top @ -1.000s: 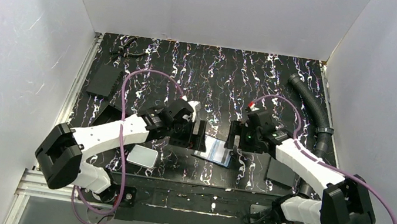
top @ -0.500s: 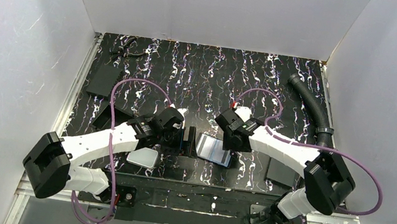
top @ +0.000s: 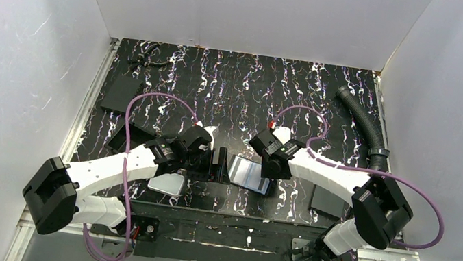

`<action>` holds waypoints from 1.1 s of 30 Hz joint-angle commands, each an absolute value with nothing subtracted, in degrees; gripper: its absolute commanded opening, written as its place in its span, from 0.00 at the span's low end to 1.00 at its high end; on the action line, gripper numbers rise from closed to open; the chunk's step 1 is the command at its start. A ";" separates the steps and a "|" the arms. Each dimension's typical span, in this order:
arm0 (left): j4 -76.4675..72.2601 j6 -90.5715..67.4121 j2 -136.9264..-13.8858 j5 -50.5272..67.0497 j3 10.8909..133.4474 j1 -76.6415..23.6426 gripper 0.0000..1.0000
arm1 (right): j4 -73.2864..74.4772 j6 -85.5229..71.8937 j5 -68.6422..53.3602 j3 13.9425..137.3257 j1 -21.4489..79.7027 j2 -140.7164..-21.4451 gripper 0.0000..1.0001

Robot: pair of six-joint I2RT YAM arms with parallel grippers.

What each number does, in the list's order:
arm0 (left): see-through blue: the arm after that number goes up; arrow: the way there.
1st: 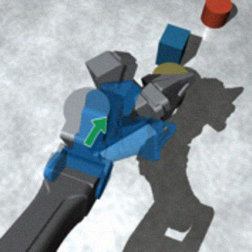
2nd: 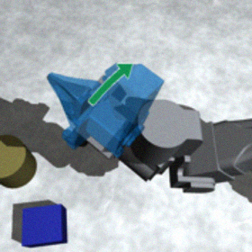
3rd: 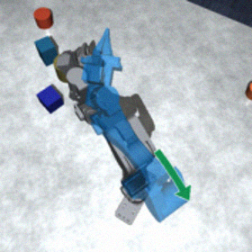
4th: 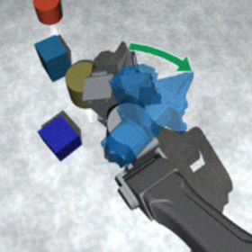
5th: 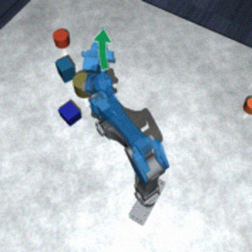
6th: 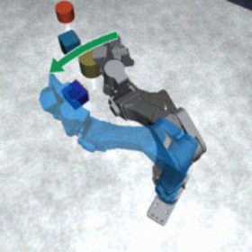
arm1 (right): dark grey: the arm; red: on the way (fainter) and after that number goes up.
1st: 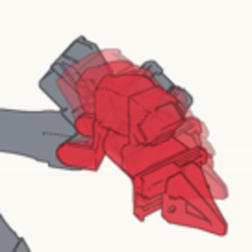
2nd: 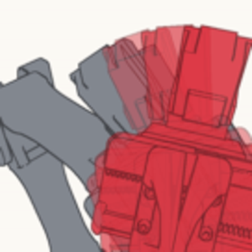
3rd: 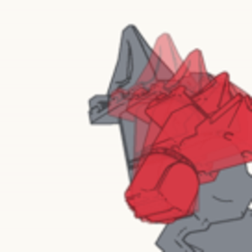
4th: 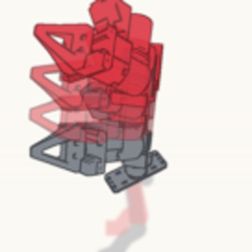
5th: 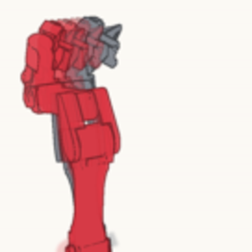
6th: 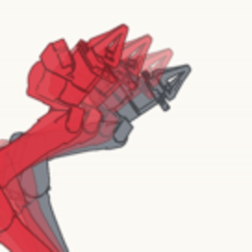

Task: Put the credit cards into the card holder
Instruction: Close the card holder at the center of the board.

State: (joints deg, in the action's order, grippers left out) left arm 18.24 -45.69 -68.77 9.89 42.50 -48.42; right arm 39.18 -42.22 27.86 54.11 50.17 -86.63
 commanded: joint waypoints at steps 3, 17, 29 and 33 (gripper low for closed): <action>18.11 -45.87 -67.57 9.71 41.57 -48.17 0.80 | 38.76 -42.79 27.86 52.86 50.54 -86.00 0.52; 16.69 -46.33 -67.01 9.72 40.58 -47.76 0.80 | 34.82 -39.91 22.27 51.81 50.80 -79.69 0.05; 15.37 -46.43 -62.99 10.55 39.46 -46.93 0.80 | 36.27 -35.13 15.81 59.97 50.97 -76.20 0.01; 16.60 -46.16 -62.44 10.31 39.59 -46.77 0.80 | 37.29 -34.14 15.10 63.49 51.22 -77.52 0.02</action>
